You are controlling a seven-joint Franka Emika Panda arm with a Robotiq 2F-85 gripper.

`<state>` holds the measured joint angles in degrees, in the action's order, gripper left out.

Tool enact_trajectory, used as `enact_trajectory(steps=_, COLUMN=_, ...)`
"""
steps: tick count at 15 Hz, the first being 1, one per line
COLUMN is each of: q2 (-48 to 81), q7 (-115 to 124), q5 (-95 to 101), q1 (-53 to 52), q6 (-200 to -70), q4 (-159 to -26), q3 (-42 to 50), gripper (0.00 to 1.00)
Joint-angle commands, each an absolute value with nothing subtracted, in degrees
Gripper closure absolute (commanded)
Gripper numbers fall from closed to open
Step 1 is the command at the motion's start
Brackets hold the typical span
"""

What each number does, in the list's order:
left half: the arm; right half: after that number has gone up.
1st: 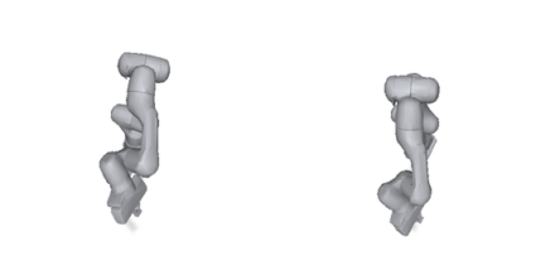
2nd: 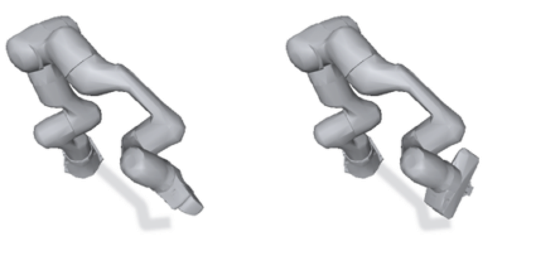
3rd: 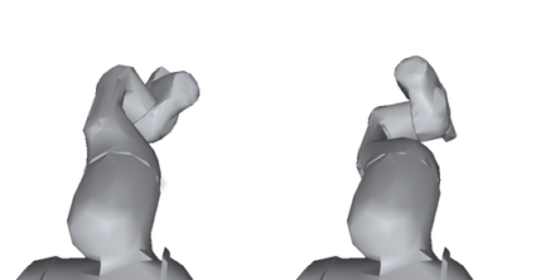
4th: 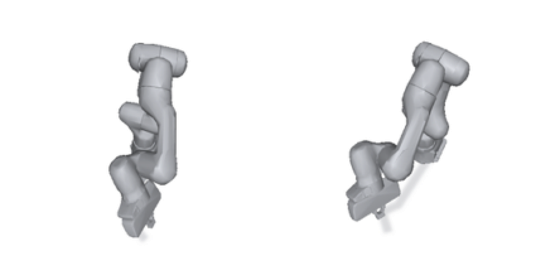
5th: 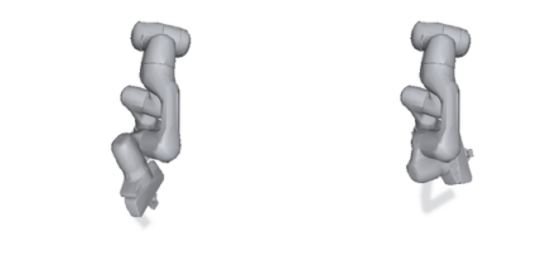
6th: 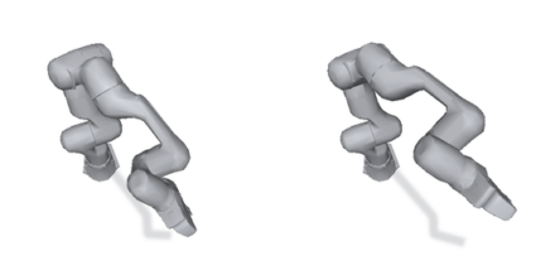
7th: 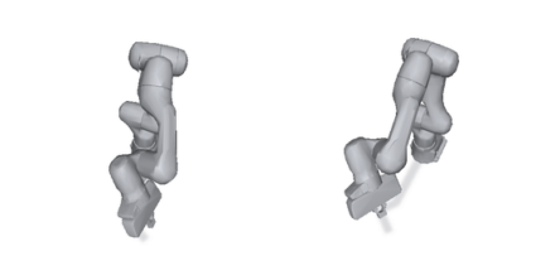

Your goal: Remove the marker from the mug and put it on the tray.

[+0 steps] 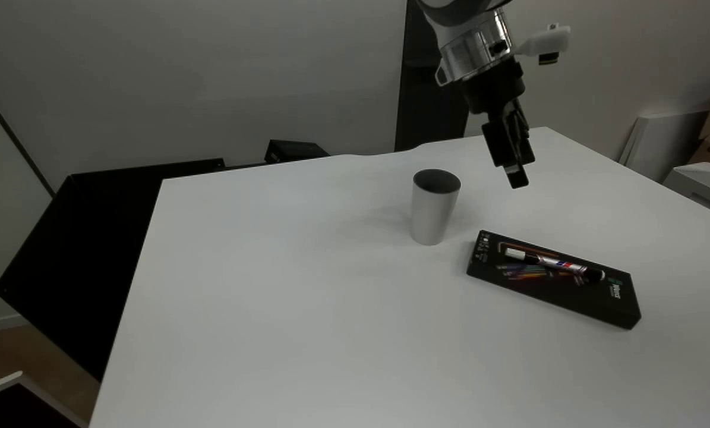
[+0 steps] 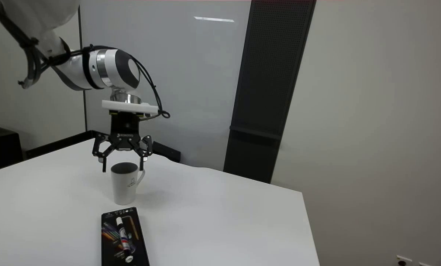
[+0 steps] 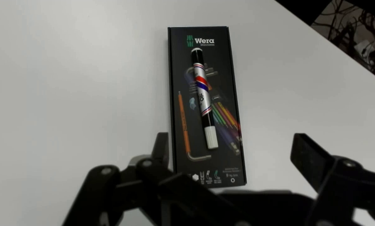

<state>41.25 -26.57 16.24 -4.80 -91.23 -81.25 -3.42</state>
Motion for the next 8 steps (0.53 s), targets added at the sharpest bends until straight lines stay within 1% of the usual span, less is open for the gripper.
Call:
enact_trajectory(steps=1, q2=35.66, q7=-19.0, q5=11.86, q1=-3.56, q6=-93.11, q4=-83.9, q3=-3.96, gripper=0.0)
enact_trajectory(steps=5, q2=32.19, q7=-11.78, q5=7.97, q1=-3.48, q6=-96.67, q4=-85.1, q3=-3.29, gripper=0.0)
enact_trajectory(steps=8, q2=29.72, q7=-5.9, q5=6.97, q1=-3.84, q6=-101.93, q4=-87.59, q3=-2.51, gripper=0.0)
